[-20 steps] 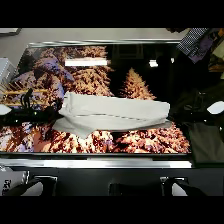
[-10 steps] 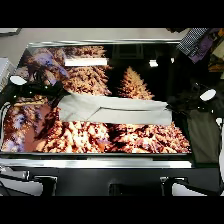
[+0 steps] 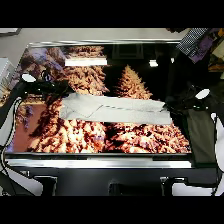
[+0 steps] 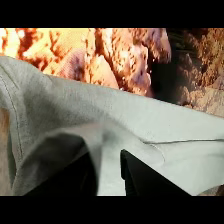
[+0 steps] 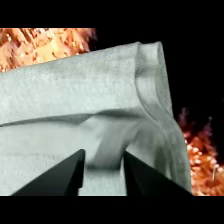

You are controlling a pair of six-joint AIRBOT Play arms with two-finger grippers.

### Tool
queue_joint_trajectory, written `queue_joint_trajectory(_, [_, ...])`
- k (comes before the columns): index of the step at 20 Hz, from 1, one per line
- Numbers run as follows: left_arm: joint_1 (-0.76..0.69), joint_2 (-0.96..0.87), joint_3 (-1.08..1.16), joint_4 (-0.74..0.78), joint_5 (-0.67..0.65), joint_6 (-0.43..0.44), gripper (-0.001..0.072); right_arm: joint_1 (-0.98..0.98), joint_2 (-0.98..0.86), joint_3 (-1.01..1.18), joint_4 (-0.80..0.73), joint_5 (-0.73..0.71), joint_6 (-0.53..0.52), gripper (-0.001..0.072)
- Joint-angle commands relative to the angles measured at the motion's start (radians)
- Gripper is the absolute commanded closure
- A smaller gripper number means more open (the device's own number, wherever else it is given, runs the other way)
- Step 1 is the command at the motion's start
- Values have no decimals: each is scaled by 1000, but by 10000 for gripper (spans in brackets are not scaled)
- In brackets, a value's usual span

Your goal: Fold the clothes and pants, and hang the long-sleeved shirts on hangers.

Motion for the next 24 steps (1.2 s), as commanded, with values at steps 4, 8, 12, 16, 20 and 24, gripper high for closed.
queue_joint_trajectory(4, [22, 22, 8, 1, -26, -2, 300, -127, -10, 99, 83, 230, 54, 210])
queue_joint_trajectory(8, [61, 107, 8, 32, -75, -2, 301, -312, -29, 109, 217, 344, -55, 147])
queue_joint_trajectory(12, [68, 178, 8, 73, -97, -3, 300, -345, -124, 108, 262, 409, -163, 49])
queue_joint_trajectory(16, [68, 195, 8, 73, -123, -3, 301, -325, -220, 108, 355, 372, -217, 36])
queue_joint_trajectory(20, [68, 195, 8, 73, -127, -11, 300, -264, -262, 108, 359, 324, -253, 37])
queue_joint_trajectory(24, [68, 195, 8, 73, -127, -11, 301, -233, -277, 107, 357, 271, -249, 47])
